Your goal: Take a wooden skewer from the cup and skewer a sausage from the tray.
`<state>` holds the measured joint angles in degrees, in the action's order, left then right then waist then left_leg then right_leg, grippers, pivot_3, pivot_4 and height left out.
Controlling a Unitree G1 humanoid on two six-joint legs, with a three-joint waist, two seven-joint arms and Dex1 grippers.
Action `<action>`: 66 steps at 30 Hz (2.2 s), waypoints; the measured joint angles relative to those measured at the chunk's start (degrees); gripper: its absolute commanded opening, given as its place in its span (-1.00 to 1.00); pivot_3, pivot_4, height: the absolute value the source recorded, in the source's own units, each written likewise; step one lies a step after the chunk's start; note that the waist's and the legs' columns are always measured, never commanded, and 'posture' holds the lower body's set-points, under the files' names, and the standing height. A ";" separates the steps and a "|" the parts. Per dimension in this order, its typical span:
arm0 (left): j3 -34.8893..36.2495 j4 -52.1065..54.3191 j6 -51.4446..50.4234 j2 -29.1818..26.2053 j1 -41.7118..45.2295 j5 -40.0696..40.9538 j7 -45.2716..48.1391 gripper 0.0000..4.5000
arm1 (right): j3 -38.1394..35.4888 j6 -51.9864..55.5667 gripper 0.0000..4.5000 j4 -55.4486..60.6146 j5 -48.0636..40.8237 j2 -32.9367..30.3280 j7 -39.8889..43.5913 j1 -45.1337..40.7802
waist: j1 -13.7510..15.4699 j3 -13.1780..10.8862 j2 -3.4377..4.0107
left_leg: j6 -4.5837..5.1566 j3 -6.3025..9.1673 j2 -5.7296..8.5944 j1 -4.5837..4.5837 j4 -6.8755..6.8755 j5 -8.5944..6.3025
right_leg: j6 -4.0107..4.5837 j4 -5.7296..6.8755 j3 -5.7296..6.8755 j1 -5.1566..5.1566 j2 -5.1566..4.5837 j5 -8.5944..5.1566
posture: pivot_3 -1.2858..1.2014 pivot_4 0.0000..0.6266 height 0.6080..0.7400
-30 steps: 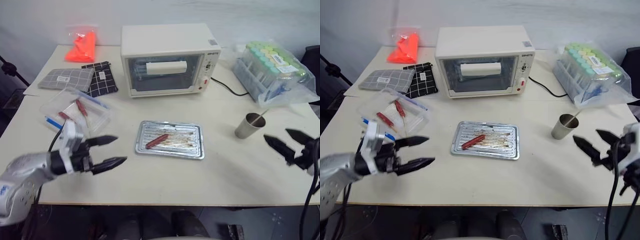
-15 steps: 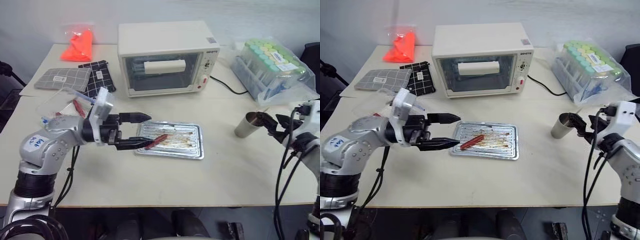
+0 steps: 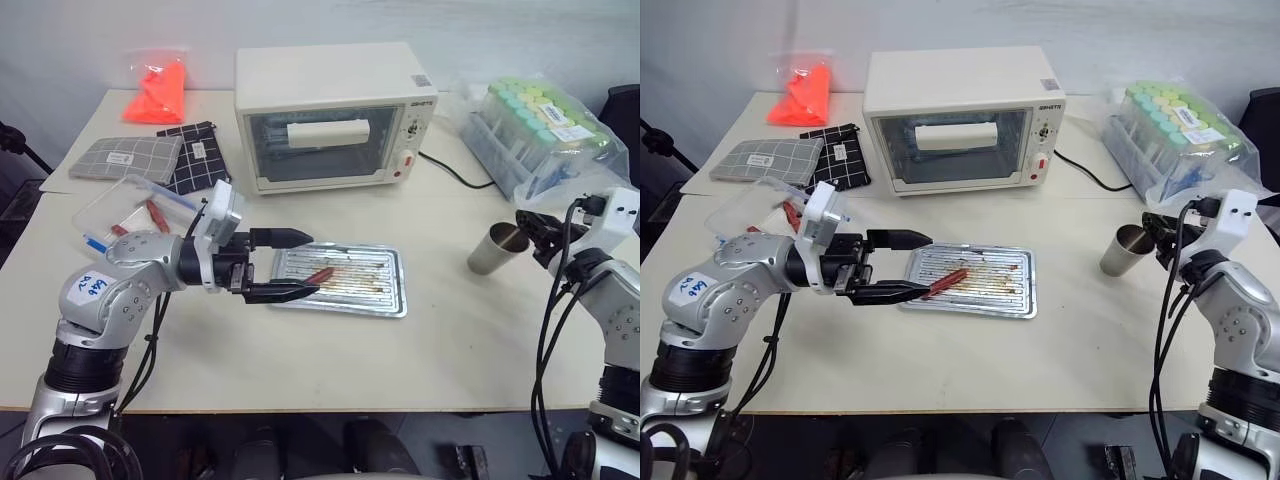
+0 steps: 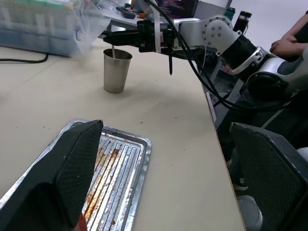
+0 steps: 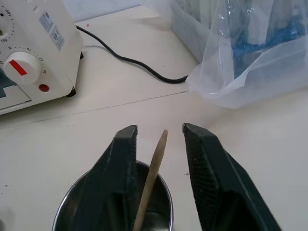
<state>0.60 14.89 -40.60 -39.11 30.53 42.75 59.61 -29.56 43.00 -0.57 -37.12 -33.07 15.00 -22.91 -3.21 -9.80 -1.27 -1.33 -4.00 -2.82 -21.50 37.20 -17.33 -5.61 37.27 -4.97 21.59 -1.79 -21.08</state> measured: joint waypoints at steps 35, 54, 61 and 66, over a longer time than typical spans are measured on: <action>0.58 -4.63 8.96 14.58 4.12 -5.01 -9.59 1.00 | -5.44 12.79 -0.97 17.25 -57.88 13.15 -51.53 -18.65 | -0.37 -0.29 0.43 | 0.02 0.01 -0.08 -0.21 0.10 0.00 | 0.00 0.18 -0.02 0.25 0.04 0.00 | 0.03 -0.52 1.00; -1.63 -17.89 21.08 32.99 14.04 -11.56 -16.39 0.44 | 7.49 -10.65 -1.00 25.30 -74.84 17.43 -69.10 -16.92 | -0.18 -0.28 0.43 | 0.27 0.15 -0.01 -1.74 0.88 -0.01 | -0.32 0.56 0.12 1.37 -0.10 0.18 | 0.03 -0.52 1.00; -2.46 -15.75 19.82 34.41 12.83 -11.55 -17.63 0.35 | 8.74 -12.19 -1.00 25.30 -74.85 16.33 -68.60 -16.56 | -0.11 -0.28 0.43 | 0.26 0.16 0.00 -1.74 0.91 0.00 | -0.32 0.56 0.11 1.37 -0.11 0.18 | 0.03 -0.52 1.00; -3.37 -15.53 19.82 36.11 11.80 -11.61 -19.05 0.01 | 9.41 -13.43 -1.00 25.30 -74.86 15.86 -68.13 -16.59 | -0.06 -0.28 0.43 | 0.27 0.16 0.01 -1.74 0.92 0.00 | -0.32 0.54 0.11 1.37 -0.11 0.18 | 0.03 -0.52 1.00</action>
<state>-2.77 -0.64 -20.78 -3.00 42.33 31.13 40.56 -20.15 29.57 24.74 -111.98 -17.21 -53.12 -39.50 -3.26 -10.08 -0.85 -1.07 -3.85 -2.81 -23.24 38.12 -17.33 -5.93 37.81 -4.87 22.97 -1.90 -20.90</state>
